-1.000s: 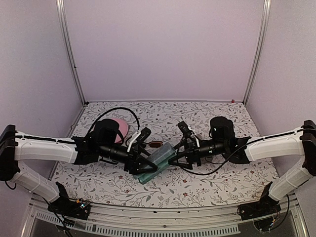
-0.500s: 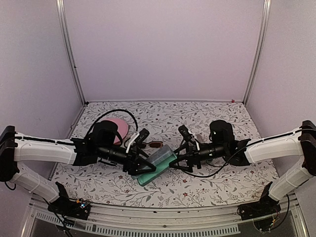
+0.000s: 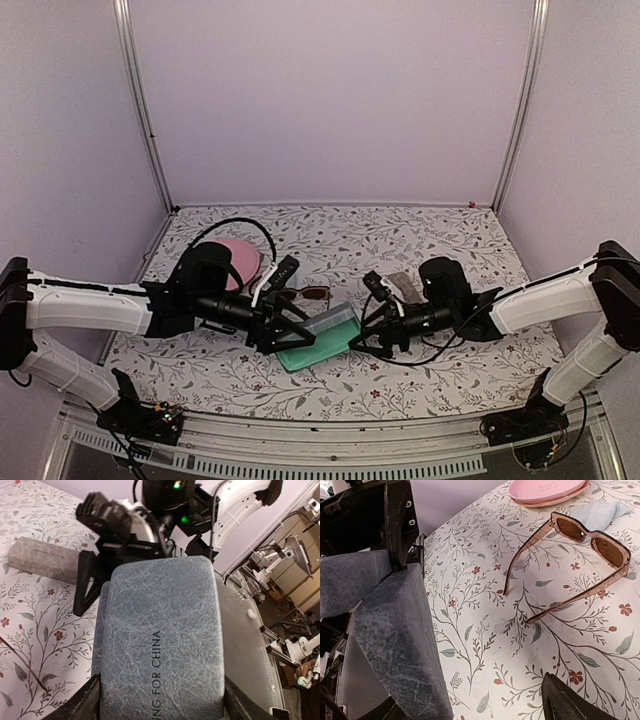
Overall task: Organize the sunglasses
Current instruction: Open the sunglasses case.
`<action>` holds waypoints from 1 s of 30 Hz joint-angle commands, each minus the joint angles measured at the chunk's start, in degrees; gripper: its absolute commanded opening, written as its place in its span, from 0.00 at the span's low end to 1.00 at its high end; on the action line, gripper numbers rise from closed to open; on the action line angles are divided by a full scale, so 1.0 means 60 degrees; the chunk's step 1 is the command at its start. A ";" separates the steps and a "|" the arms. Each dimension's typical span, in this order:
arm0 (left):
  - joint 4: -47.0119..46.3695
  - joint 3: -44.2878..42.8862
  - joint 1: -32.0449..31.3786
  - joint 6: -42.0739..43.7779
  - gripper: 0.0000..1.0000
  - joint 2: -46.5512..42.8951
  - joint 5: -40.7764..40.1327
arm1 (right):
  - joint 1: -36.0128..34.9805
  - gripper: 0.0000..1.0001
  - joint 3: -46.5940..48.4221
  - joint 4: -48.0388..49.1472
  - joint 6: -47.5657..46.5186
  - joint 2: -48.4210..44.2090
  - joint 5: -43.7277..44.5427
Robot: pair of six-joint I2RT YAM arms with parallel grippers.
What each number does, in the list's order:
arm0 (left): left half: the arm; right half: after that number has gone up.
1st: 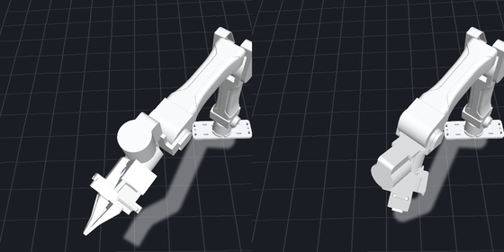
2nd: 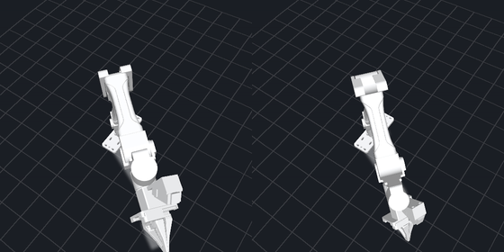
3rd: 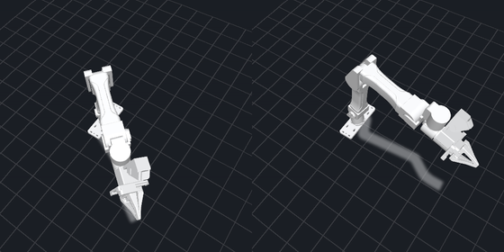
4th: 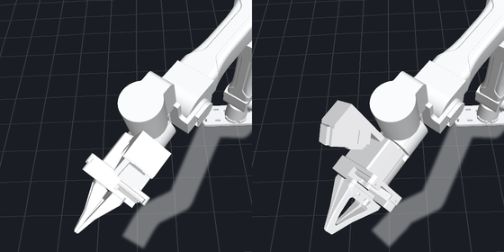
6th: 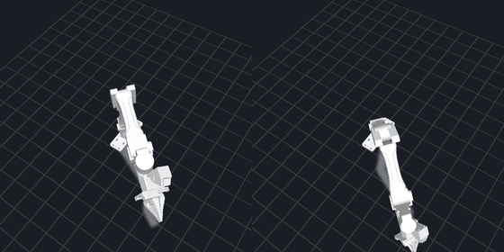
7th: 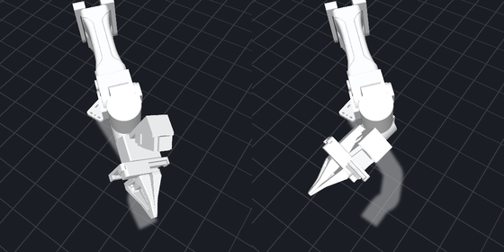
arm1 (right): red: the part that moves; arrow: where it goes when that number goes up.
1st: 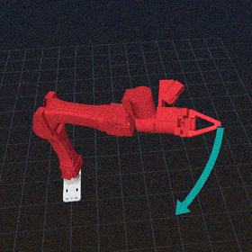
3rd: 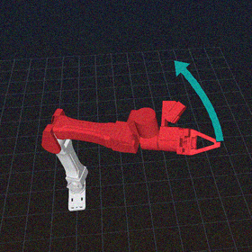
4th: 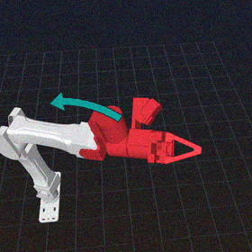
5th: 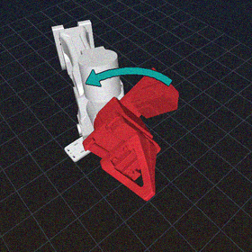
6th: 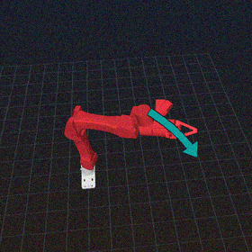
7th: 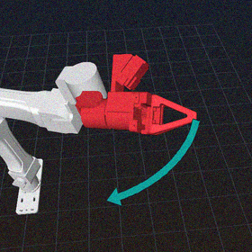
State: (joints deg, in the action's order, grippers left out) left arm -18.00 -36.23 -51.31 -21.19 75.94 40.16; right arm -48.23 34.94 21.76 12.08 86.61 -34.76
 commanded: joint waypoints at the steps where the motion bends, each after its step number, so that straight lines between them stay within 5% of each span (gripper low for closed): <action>1: -0.1409 -0.0084 -0.0137 -0.0039 0.00 -0.0473 0.1499 | 0.0293 0.81 -0.0197 -0.0538 -0.0133 0.0272 0.1120; 15: 0.0297 -0.0417 -0.0128 0.0558 0.00 0.0200 0.0285 | 0.0201 0.90 -0.0680 0.0121 0.0226 -0.1105 -0.0870; 30: 0.2533 -0.1863 -0.0092 0.1012 0.00 0.1814 0.1890 | -0.0634 0.85 0.0185 -0.3034 -0.2352 -0.3090 0.2286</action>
State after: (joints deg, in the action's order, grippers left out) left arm -6.37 -44.80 -51.64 -16.60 84.99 45.67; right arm -50.41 33.76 8.73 5.21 69.84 -27.00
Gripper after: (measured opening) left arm 0.694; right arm 0.865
